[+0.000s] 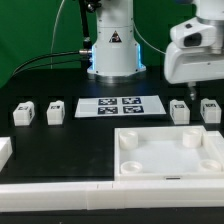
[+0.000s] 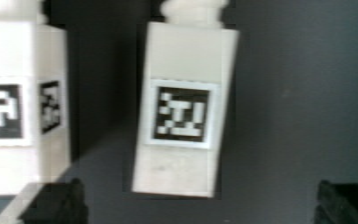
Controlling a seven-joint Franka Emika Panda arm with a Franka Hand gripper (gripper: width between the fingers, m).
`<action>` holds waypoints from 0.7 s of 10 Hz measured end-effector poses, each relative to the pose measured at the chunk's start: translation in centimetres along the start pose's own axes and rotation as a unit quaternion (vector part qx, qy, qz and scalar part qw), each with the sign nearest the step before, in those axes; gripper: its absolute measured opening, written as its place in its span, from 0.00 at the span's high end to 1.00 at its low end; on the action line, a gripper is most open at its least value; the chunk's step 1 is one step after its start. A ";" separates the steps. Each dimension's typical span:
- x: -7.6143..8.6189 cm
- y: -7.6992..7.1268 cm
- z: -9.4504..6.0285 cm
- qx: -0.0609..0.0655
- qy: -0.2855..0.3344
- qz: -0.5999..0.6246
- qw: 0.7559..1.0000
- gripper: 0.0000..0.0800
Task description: Assemble one leg
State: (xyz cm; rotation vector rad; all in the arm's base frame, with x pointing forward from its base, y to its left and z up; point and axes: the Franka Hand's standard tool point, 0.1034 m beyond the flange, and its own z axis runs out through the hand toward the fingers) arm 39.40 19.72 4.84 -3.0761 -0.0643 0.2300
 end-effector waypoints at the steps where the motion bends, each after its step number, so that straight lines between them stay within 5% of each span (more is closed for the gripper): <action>1: 0.0 0.3 -0.1 -0.003 -0.012 0.000 1.000 0.19; 3: -0.3 0.5 0.0 -0.009 -0.034 -0.005 0.999 0.19; 6: -0.2 0.8 0.1 -0.020 -0.154 -0.007 0.988 0.19; 7: -1.8 1.8 0.3 -0.032 -0.230 0.003 0.973 0.19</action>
Offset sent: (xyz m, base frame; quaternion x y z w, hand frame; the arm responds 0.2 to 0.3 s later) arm 0.0000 0.0000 0.0000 0.0000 -0.2667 0.0000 0.9638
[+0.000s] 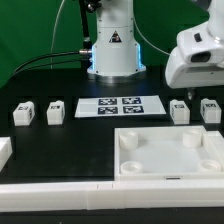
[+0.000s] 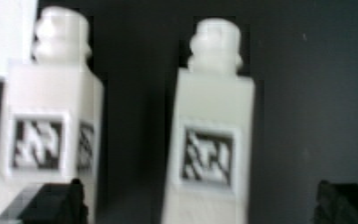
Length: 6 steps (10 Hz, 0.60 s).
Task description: Assemble one leg
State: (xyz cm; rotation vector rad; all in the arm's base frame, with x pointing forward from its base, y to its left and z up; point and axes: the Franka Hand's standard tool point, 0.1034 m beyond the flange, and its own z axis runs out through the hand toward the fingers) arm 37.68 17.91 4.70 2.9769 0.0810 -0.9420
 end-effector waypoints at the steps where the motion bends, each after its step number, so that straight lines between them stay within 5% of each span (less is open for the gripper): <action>1: -0.1 0.1 0.3 -0.006 -0.057 0.001 0.998 0.19; 3: 0.2 -0.4 0.5 -0.013 -0.143 -0.004 0.990 0.19; 6: 0.7 -0.7 0.8 -0.012 -0.136 -0.005 0.991 0.19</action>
Offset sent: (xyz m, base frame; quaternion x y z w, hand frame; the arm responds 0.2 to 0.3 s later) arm 0.0027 0.0054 0.0005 -0.0081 0.0065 -0.0020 0.9999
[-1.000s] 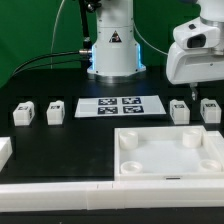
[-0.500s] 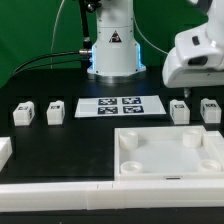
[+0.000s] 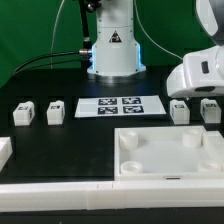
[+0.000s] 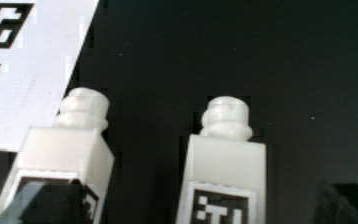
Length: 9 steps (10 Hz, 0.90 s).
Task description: Assemble one leg
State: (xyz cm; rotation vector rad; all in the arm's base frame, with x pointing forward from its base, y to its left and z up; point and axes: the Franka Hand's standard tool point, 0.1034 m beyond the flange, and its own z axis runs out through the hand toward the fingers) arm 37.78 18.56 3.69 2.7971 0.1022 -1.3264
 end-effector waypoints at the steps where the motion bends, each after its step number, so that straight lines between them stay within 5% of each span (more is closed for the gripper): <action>1: 0.0 -0.1 0.1 0.000 -0.001 -0.001 1.000 0.19; 9: 2.1 -1.5 2.1 0.003 0.018 -0.008 1.000 0.19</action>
Offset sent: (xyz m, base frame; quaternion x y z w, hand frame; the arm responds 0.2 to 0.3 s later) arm -0.0057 0.0144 -0.0167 0.0155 0.0173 0.0137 0.9996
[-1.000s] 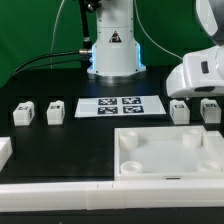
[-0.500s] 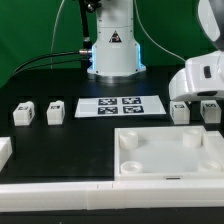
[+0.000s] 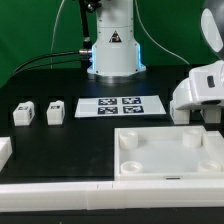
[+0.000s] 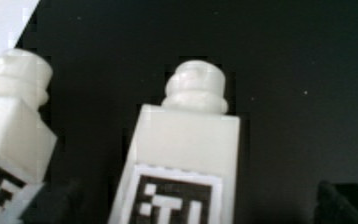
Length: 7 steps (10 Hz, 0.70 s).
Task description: Assemble one leg
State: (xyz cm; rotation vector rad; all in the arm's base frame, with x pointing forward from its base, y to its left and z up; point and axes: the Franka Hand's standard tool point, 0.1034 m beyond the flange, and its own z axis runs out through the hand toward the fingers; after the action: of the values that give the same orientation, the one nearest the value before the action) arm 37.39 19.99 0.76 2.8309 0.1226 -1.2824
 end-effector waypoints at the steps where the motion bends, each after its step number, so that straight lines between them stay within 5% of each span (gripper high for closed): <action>1: 0.1 0.1 0.0 0.000 0.000 0.000 1.000 0.19; 4: 0.1 0.2 0.0 0.001 0.002 0.001 1.000 0.19; 5: 0.1 0.2 0.0 0.001 0.002 0.001 1.000 0.30; 6: 0.1 0.2 0.0 0.001 0.002 0.001 1.000 0.30; 7: 0.1 0.2 0.0 0.001 0.002 0.001 1.000 0.58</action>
Offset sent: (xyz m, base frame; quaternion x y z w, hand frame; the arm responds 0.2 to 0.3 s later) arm 0.0003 -0.0005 0.0009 -0.0024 0.0014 0.0064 1.0000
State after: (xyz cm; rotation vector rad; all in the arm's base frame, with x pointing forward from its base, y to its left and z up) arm 37.53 19.84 0.69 2.8346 0.1193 -1.2770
